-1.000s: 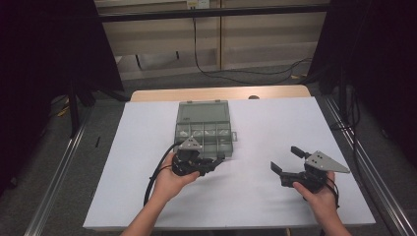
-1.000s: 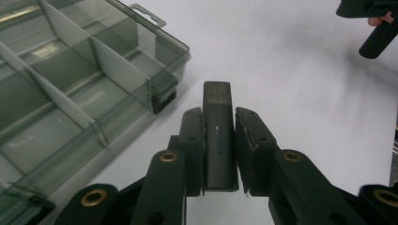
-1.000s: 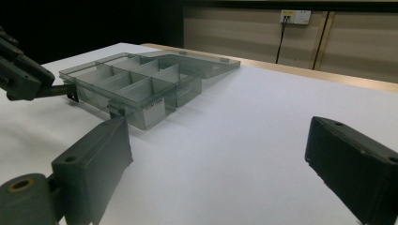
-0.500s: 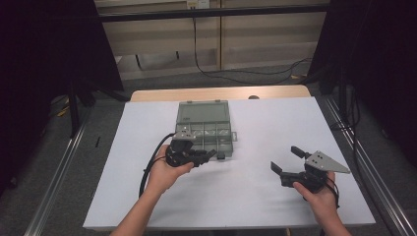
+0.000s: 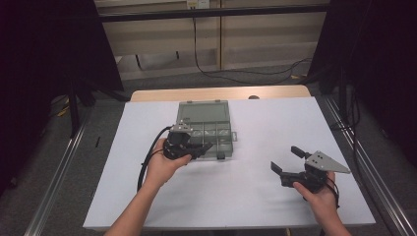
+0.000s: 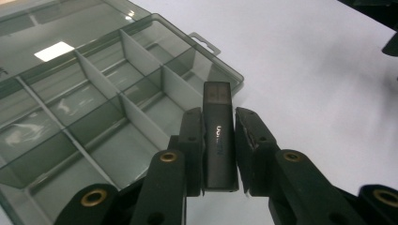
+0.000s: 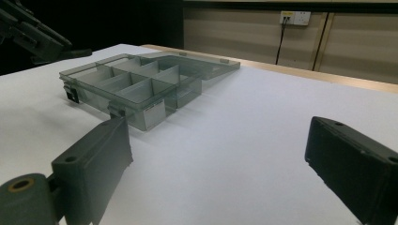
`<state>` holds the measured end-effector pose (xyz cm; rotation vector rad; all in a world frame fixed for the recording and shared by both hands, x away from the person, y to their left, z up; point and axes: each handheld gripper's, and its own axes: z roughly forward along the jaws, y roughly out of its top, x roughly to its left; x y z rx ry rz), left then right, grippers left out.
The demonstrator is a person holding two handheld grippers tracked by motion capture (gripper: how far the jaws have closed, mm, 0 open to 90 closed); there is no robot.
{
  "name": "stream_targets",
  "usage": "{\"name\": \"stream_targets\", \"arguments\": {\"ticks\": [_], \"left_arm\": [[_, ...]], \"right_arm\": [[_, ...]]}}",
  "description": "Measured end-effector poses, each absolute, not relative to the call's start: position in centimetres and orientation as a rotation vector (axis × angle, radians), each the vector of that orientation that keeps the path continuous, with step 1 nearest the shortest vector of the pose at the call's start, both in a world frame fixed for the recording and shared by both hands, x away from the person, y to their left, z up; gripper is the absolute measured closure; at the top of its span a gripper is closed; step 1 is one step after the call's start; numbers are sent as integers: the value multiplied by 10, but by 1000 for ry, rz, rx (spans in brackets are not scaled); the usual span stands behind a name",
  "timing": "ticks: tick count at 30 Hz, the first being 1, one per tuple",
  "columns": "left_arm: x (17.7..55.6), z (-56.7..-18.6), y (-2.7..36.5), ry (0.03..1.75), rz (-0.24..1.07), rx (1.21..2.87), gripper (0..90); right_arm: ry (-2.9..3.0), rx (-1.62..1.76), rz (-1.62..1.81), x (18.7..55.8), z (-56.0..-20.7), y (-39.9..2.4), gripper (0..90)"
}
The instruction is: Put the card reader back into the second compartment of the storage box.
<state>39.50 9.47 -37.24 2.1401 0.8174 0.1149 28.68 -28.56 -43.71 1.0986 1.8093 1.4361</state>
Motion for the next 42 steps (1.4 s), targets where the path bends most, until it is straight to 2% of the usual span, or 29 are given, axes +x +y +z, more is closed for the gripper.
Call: {"name": "stream_targets", "arguments": {"ticks": [42], "left_arm": [[433,-374,102,947,193,2090,737]], "right_arm": [[1808,1099,1447,287,-437,-286,66]]}}
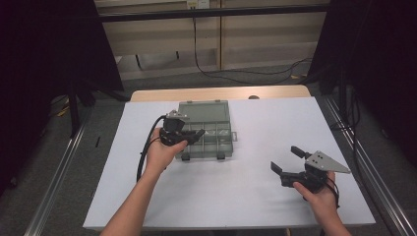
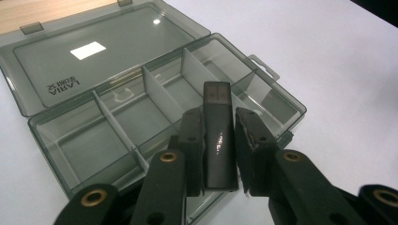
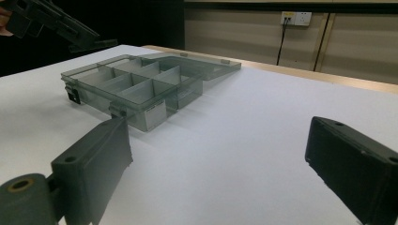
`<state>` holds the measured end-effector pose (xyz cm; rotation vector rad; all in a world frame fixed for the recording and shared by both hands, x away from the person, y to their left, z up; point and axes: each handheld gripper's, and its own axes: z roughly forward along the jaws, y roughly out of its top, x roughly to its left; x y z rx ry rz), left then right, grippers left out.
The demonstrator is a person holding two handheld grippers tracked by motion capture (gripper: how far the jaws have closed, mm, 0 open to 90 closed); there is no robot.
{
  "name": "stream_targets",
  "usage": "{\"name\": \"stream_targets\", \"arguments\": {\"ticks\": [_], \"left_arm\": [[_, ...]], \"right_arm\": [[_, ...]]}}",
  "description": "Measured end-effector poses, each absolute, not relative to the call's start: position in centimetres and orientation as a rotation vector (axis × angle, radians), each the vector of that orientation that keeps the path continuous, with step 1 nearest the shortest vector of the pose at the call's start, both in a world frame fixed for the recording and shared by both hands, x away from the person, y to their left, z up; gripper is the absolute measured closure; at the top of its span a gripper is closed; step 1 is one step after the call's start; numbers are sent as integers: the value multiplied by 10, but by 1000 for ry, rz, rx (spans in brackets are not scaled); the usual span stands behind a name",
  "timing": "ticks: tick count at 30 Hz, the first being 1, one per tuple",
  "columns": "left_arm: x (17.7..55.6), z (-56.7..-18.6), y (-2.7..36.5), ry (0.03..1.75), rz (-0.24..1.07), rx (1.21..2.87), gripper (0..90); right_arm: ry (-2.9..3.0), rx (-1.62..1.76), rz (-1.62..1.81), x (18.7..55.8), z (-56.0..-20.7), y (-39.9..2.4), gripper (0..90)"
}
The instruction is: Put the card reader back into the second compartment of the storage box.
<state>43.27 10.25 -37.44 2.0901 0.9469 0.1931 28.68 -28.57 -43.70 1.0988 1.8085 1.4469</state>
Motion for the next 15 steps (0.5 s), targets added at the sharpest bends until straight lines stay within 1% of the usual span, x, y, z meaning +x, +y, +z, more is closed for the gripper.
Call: {"name": "stream_targets", "arguments": {"ticks": [15], "left_arm": [[443,-378,102,1004,224,2064,737]], "right_arm": [[1810,1097,1446,287,-437,-285,66]]}}
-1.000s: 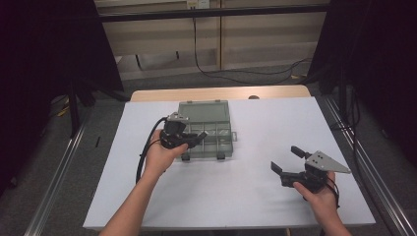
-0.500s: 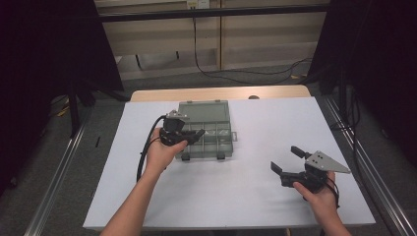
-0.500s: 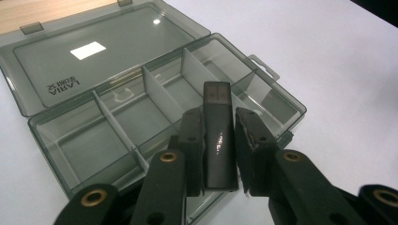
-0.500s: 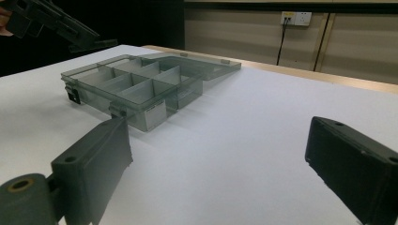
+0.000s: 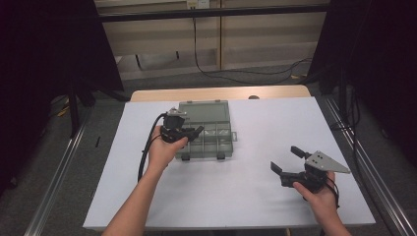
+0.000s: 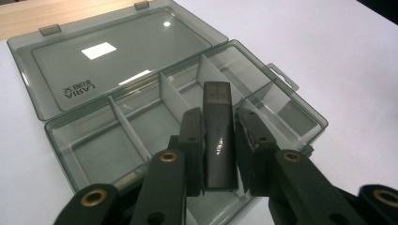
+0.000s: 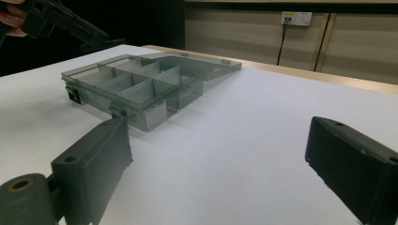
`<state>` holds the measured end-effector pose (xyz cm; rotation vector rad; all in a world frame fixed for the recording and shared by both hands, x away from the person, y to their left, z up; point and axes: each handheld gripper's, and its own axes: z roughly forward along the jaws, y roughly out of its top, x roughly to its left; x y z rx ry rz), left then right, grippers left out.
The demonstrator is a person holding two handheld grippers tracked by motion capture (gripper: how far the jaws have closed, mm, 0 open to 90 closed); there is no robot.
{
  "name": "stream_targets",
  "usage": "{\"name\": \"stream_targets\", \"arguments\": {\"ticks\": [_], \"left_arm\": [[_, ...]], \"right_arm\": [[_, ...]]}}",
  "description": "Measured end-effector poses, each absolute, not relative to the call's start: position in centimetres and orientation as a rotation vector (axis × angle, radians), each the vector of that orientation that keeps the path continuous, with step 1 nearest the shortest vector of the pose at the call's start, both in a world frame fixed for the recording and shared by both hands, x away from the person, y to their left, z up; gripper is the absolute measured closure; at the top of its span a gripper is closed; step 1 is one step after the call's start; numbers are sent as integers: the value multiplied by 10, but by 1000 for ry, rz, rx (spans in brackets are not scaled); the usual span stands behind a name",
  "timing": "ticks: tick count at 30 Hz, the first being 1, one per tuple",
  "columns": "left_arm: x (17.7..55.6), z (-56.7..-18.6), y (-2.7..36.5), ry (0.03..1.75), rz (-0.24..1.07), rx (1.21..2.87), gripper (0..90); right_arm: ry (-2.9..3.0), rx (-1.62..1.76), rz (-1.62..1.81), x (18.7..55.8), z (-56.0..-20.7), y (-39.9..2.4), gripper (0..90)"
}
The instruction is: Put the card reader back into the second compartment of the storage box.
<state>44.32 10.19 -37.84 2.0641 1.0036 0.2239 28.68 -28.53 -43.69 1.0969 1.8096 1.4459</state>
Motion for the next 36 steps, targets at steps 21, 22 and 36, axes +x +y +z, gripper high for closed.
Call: {"name": "stream_targets", "arguments": {"ticks": [21,22,36], "left_arm": [[457,-385,104,1072,253,2042,738],[457,-386,104,1075,255,2037,737],[463,-389,101,1095,277,2038,737]], "right_arm": [[1814,1092,1443,287,-437,-285,63],[1813,1090,1444,287,-437,-285,63],[1813,1090,1446,287,-437,-285,63]]}}
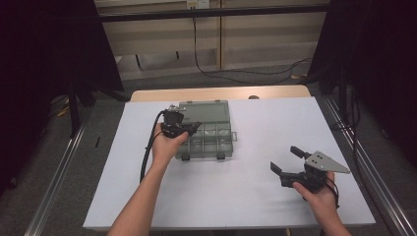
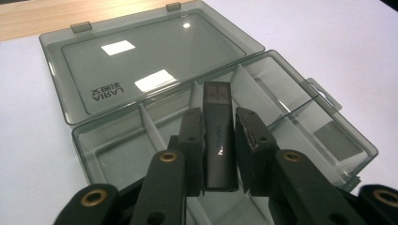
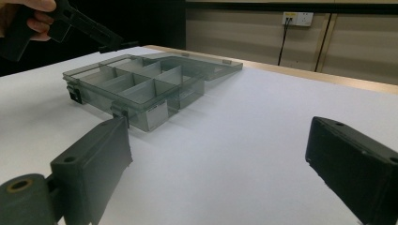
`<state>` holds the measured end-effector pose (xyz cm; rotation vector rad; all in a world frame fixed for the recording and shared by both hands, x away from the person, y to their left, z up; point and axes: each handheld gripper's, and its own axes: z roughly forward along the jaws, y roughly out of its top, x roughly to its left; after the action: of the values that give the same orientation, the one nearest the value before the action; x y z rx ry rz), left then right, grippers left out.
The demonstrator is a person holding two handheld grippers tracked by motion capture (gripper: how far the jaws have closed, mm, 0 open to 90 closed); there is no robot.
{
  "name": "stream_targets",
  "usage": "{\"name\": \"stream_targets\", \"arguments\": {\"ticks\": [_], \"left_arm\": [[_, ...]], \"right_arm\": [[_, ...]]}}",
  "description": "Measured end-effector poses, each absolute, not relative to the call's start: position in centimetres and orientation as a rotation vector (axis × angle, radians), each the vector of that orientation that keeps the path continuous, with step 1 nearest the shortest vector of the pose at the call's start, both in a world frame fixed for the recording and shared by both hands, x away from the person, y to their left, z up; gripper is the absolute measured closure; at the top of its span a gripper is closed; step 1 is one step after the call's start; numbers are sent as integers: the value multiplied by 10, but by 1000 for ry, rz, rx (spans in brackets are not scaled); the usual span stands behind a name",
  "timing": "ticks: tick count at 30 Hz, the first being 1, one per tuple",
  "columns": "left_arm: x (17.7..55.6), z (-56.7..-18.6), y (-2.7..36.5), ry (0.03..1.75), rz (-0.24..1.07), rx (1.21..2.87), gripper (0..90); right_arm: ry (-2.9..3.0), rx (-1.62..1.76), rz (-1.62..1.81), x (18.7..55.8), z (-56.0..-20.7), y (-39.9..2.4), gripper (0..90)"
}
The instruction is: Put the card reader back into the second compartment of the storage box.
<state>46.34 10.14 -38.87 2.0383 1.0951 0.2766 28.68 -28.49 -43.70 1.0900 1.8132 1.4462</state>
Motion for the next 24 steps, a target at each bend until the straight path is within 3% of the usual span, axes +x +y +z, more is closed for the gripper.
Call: {"name": "stream_targets", "arguments": {"ticks": [24], "left_arm": [[472,-400,97,1145,305,2017,737]], "right_arm": [[1816,1084,1448,287,-437,-284,63]]}}
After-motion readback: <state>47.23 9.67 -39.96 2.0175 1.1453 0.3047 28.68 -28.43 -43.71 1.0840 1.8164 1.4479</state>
